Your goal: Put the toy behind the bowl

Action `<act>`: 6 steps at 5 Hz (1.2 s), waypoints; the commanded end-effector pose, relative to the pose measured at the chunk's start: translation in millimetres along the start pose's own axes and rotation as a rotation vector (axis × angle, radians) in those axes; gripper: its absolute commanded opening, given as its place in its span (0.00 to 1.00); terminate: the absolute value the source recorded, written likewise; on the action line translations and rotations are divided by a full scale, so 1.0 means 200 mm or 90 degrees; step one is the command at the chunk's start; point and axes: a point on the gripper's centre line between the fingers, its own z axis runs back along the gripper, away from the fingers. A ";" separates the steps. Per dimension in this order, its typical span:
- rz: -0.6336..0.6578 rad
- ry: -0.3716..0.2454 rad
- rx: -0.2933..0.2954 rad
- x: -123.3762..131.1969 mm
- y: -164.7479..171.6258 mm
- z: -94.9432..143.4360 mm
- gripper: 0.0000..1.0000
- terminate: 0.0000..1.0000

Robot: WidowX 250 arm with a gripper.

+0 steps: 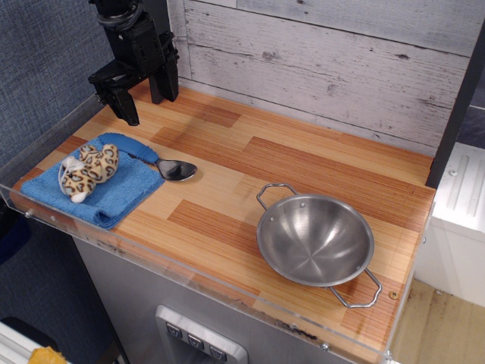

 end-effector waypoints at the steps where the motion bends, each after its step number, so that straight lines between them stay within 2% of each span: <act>1: 0.000 0.000 0.000 0.00 0.00 0.00 1.00 0.00; 2: 0.009 -0.018 -0.025 0.00 -0.06 0.07 1.00 0.00; 3: 0.017 -0.006 0.003 0.01 -0.12 0.21 1.00 0.00; 4: 0.023 0.023 0.000 0.07 -0.23 0.27 1.00 0.00; 5: 0.019 0.037 -0.012 0.13 -0.33 0.25 1.00 0.00; 6: 0.006 0.036 -0.048 0.14 -0.37 0.15 1.00 0.00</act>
